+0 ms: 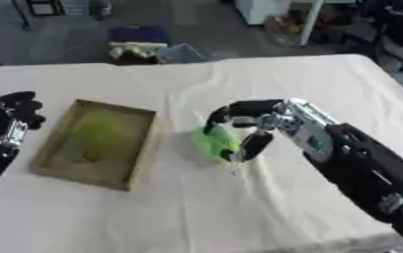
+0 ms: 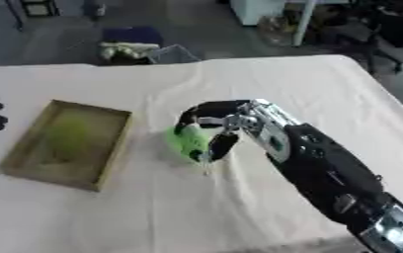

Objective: Pick up objects on the table and place them in the box.

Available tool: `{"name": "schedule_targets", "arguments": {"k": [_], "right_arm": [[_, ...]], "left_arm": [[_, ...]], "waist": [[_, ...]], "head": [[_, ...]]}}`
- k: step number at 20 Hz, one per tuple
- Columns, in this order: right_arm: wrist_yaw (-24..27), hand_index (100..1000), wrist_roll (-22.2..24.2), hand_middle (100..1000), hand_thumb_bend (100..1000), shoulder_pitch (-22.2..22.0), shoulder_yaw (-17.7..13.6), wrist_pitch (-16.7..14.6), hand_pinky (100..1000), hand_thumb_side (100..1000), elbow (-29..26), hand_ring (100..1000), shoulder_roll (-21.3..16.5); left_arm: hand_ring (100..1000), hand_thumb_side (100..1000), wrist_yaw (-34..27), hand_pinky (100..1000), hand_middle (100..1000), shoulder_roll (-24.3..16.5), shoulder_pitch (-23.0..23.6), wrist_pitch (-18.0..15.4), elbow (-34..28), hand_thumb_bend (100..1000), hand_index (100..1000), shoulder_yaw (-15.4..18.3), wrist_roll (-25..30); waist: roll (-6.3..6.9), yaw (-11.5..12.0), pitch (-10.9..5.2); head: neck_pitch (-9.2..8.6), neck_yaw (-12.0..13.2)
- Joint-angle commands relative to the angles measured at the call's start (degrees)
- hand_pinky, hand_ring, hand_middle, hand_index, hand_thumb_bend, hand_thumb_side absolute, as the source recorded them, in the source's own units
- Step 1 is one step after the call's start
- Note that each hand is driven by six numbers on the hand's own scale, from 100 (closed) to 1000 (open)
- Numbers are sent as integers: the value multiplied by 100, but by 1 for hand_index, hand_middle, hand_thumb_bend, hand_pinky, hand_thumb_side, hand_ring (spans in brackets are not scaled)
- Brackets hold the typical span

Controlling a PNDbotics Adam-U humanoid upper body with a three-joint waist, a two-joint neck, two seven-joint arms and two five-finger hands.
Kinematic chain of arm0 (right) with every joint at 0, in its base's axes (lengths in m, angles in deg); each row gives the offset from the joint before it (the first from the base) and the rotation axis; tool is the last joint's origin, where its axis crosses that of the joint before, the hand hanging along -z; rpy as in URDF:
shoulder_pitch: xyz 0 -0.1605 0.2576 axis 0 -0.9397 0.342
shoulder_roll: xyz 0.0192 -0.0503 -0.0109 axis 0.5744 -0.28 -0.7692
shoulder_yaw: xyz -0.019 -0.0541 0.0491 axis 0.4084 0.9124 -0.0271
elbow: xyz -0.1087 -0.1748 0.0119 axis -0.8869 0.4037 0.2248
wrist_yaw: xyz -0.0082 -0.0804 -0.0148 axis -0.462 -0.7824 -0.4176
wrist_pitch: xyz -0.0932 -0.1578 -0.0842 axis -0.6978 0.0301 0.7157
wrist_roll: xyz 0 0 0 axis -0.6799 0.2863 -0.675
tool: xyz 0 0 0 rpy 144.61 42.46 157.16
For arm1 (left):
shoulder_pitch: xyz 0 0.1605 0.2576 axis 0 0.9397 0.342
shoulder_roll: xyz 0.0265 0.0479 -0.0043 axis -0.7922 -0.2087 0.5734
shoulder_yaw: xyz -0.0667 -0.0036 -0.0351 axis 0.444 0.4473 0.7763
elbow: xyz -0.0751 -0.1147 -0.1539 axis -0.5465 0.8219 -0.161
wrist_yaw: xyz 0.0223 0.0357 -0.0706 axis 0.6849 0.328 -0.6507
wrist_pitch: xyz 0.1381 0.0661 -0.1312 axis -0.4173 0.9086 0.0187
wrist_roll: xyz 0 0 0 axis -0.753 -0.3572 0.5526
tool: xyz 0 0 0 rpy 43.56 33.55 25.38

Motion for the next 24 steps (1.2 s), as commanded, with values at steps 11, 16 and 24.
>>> {"name": "schedule_targets", "arguments": {"k": [11, 16, 24], "right_arm": [[-1131, 632, -916, 528, 100, 100, -295, -323, 719, 100, 450, 624, 290], [-1414, 426, -1630, 327, 100, 198, -478, -187, 558, 100, 416, 448, 421], [-1468, 384, -2033, 282, 100, 745, -697, 220, 532, 100, -32, 410, 769]], "left_arm": [[625, 759, 7, 660, 655, -59, -102, -18, -88, 315, 804, 3, 26], [625, 759, -5, 660, 655, -47, -107, -19, -93, 314, 804, 9, 18], [625, 757, -34, 660, 656, -29, -111, -16, -98, 314, 803, 8, 16]], "waist": [[76, 154, -8], [87, 191, -17], [84, 248, -59]], "head": [[-17, -65], [-34, -72], [-51, -91]]}}
